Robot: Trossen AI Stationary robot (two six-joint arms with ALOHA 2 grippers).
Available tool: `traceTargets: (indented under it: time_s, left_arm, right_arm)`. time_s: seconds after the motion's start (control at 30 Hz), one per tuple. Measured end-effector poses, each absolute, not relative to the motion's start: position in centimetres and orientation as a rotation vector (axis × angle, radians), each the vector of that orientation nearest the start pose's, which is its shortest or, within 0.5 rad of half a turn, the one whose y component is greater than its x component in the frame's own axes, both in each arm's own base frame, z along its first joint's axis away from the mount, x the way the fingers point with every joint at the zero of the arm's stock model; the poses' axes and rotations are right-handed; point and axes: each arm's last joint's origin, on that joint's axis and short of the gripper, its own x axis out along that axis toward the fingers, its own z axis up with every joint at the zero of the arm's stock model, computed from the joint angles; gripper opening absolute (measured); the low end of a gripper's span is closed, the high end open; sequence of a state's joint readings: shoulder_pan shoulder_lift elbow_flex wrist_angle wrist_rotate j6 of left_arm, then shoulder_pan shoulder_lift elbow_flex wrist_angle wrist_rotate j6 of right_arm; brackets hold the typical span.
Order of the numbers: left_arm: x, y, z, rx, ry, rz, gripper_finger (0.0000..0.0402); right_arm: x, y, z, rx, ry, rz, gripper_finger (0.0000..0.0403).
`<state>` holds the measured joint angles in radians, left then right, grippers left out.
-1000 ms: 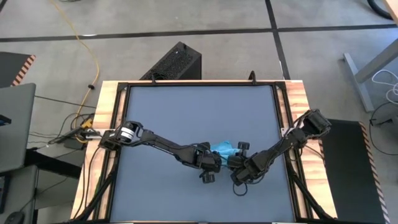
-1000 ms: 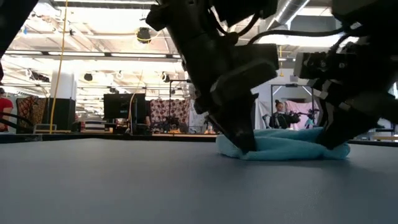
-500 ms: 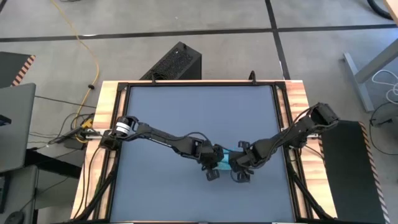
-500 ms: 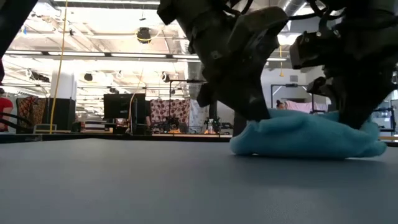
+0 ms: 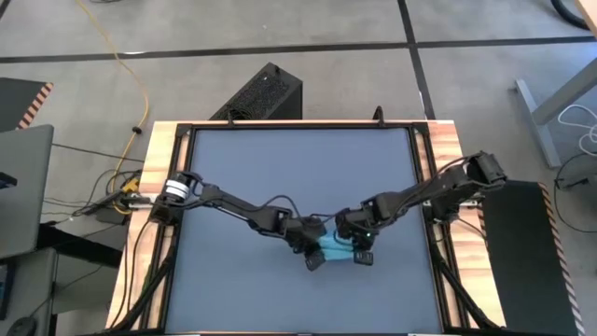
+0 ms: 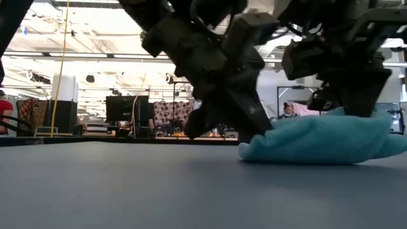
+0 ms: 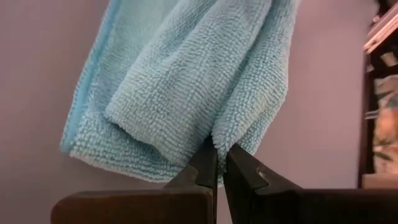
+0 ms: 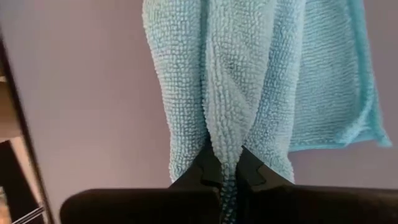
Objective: Roll towel
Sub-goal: Roll the blue microfiber towel
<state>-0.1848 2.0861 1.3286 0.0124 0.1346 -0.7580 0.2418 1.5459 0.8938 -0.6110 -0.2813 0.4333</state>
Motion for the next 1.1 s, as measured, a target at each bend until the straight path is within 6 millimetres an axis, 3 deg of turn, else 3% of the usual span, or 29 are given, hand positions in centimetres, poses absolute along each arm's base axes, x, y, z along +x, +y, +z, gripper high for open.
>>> traceTargets:
  time_s: [0.3,0.47,0.63,0.93,1.1]
  left_arm:
    - [40.5,-7.0,15.2,-0.876,0.691,-0.072,0.0]
    - [39.7,-6.5,14.2,-0.972,0.701,-0.045,0.0]
    - [38.7,-6.6,12.7,-1.004,0.753,0.083,0.0]
    - [38.2,-6.8,12.2,-0.995,0.787,0.17,0.0]
    - [38.2,-6.8,12.2,-1.012,0.781,0.197,0.0]
  right_arm:
    - [27.1,4.9,17.8,0.448,1.313,0.244,0.0021]
    - [27.3,3.9,17.8,0.473,1.3,0.222,0.0022]
    - [27.5,4.0,17.8,0.467,1.284,0.222,0.0026]
    - [27.9,4.2,18.0,0.424,1.225,0.201,0.0028]
    - [28.0,3.8,17.9,0.393,1.216,0.131,0.0057]
